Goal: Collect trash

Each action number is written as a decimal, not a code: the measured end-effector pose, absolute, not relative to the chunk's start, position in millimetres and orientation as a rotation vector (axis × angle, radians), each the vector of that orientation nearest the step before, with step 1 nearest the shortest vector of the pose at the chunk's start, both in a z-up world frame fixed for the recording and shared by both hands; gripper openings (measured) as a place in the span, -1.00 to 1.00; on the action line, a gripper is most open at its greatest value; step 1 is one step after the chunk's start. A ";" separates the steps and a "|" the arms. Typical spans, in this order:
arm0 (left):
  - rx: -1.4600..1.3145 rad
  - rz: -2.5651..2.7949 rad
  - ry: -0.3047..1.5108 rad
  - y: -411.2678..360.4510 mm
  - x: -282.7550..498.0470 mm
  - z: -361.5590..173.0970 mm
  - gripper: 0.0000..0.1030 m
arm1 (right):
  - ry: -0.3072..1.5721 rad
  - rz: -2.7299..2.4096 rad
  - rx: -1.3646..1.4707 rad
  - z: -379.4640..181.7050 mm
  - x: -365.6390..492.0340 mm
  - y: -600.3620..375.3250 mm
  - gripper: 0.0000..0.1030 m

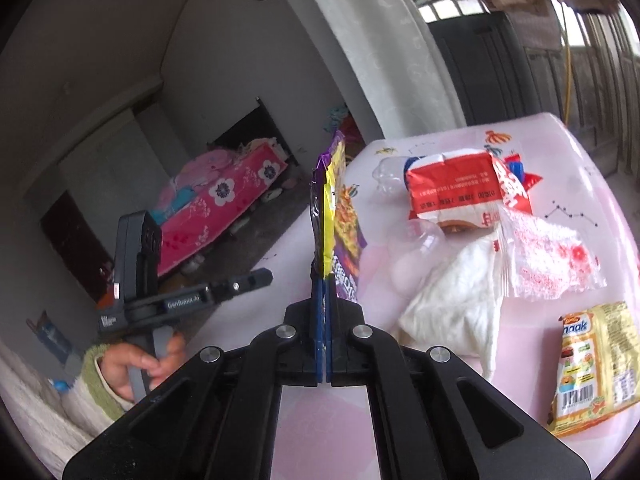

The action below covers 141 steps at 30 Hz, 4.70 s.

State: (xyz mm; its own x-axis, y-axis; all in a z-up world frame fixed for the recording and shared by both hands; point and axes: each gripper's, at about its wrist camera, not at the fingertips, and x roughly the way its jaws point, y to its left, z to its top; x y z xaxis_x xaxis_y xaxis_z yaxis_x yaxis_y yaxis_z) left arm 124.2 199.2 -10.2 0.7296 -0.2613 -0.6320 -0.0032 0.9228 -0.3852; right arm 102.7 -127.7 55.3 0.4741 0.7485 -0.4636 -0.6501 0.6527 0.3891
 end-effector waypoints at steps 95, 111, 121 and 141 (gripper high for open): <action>0.354 -0.674 0.902 -156.8 168.9 -69.7 0.04 | 0.407 0.187 1.104 -13.6 -16.3 -501.4 -1.00; 0.226 -0.743 0.858 -159.9 172.9 -12.0 -0.83 | 0.406 -0.272 0.967 -21.6 -61.6 -542.1 -1.00; 0.152 -1.094 1.021 -318.7 162.1 -14.5 -0.82 | 0.613 -0.634 0.720 -72.2 -59.6 -551.5 -1.00; 0.132 -1.065 1.401 -472.7 189.3 -173.7 -0.73 | 0.915 -0.718 0.375 -197.3 -11.2 -572.0 -0.21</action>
